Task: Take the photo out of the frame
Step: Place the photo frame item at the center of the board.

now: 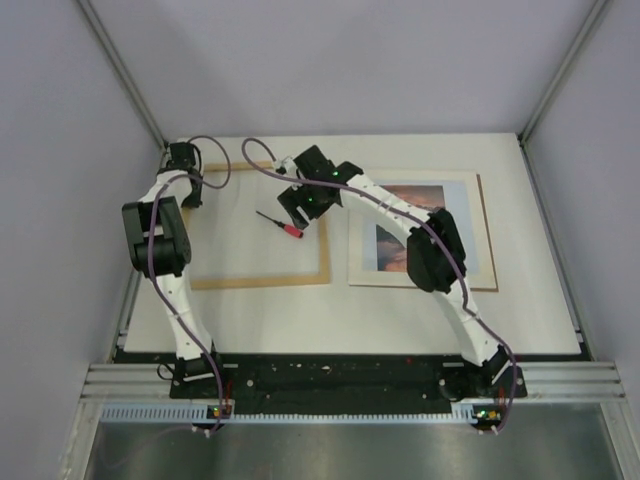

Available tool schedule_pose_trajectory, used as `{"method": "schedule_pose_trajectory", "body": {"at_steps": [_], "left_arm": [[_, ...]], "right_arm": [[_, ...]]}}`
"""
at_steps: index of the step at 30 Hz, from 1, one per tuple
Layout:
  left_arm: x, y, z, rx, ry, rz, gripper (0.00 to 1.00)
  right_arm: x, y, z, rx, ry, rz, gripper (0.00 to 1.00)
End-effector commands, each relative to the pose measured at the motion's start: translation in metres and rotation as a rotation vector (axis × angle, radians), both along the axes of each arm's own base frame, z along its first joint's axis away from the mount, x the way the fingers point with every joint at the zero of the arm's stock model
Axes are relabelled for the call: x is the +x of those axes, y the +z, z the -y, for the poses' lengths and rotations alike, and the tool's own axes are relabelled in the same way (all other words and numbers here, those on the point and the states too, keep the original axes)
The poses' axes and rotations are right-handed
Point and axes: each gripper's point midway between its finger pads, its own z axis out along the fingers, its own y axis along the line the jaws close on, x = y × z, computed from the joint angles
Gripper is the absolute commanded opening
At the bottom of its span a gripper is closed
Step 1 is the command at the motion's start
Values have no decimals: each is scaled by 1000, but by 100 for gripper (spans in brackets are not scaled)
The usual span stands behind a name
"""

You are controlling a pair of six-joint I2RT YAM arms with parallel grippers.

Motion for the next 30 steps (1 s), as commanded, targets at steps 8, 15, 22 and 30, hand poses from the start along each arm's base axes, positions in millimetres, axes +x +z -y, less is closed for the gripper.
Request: {"method": "schedule_pose_trajectory", "body": {"at_steps": [8, 15, 22, 30], "left_arm": [[24, 23, -32, 107, 49, 96, 13], [35, 32, -36, 137, 39, 117, 55], [35, 53, -24, 85, 12, 159, 91], [24, 144, 26, 10, -103, 345, 99]], "right_arm": [[-28, 137, 87, 101, 11, 165, 77], [-20, 114, 217, 23, -229, 120, 77], [-26, 74, 339, 0, -436, 67, 77], [-41, 40, 416, 138, -553, -21, 77]]}}
